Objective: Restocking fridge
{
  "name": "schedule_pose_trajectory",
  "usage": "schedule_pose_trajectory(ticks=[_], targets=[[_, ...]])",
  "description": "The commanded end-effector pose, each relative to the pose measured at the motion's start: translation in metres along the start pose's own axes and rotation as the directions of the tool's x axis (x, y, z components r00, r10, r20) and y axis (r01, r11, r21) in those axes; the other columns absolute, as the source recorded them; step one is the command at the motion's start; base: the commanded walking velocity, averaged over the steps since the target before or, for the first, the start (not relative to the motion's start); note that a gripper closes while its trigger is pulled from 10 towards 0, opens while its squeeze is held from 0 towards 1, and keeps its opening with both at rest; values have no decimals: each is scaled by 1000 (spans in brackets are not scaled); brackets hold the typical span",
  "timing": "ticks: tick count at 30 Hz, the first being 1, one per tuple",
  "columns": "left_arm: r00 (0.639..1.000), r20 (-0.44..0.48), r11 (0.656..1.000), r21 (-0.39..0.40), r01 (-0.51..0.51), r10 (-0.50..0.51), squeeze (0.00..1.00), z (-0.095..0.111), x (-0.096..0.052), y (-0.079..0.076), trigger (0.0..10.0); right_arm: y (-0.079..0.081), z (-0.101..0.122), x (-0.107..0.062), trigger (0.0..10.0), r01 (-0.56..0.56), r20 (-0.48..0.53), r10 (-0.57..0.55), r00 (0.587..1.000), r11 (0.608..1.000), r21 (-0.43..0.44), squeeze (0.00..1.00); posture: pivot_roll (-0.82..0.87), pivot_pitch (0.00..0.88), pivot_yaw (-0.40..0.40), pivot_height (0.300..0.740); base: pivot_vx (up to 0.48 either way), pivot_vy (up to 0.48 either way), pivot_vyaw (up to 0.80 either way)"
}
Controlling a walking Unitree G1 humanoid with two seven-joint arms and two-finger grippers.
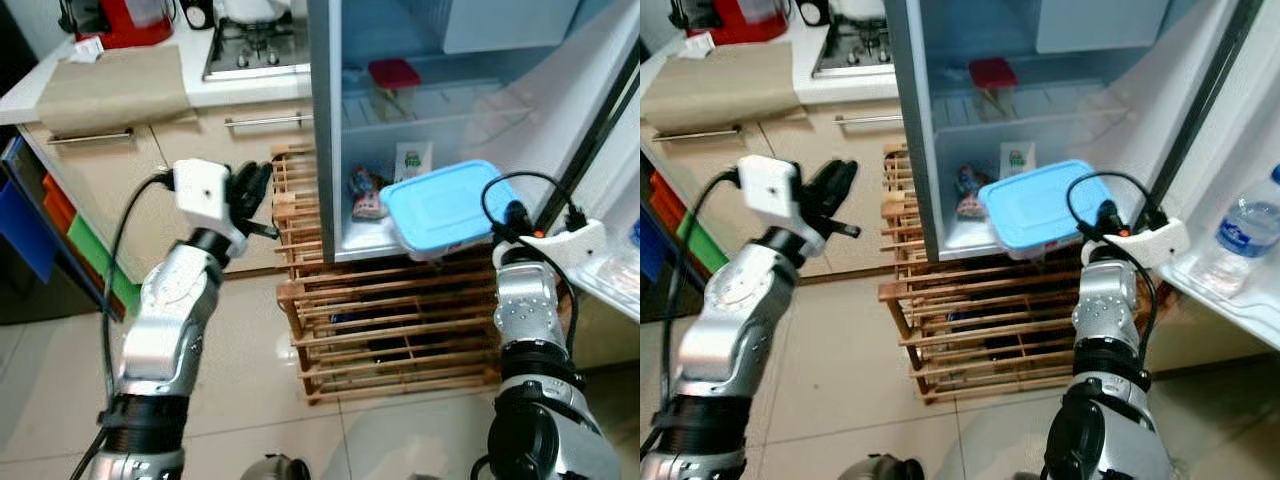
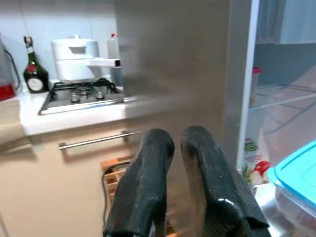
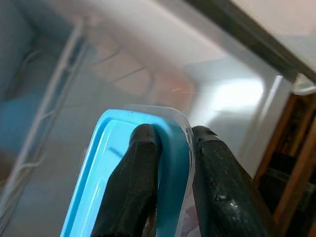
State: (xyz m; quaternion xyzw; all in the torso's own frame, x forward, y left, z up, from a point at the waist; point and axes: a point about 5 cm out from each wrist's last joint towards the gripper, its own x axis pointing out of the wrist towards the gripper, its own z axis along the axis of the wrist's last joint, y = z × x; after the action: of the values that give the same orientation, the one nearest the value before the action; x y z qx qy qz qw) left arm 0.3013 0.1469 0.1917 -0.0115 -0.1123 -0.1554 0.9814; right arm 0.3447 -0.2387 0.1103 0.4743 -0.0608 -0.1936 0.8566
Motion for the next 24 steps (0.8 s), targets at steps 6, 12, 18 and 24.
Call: schedule_pose_trajectory(ticks=[6, 12, 18, 24], targets=[[999, -39, 1000, 17, 8, -7, 0, 6, -11, 3, 10000, -2, 3, 6, 0, 43, 47, -46, 998, 997, 66, 0, 70, 180, 155, 740, 0, 0, 0], [999, -44, 999, 29, 19, -18, 0, 15, -18, 5, 10000, -4, 12, 8, 0, 57, 97, -66, 993, 995, 86, 0, 94, 223, 185, 740, 0, 0, 0], [997, -68, 999, 41, 35, -32, 0, 22, -23, 7, 10000, 9, 21, 16, 0, 20, 141, -35, 989, 994, 105, 0, 111, 249, 203, 740, 0, 0, 0], [996, -85, 998, 39, 40, -36, 0, 25, -28, 5, 10000, 23, 19, 20, 0, -17, 134, 1, 991, 993, 116, 0, 130, 268, 207, 740, 0, 0, 0]])
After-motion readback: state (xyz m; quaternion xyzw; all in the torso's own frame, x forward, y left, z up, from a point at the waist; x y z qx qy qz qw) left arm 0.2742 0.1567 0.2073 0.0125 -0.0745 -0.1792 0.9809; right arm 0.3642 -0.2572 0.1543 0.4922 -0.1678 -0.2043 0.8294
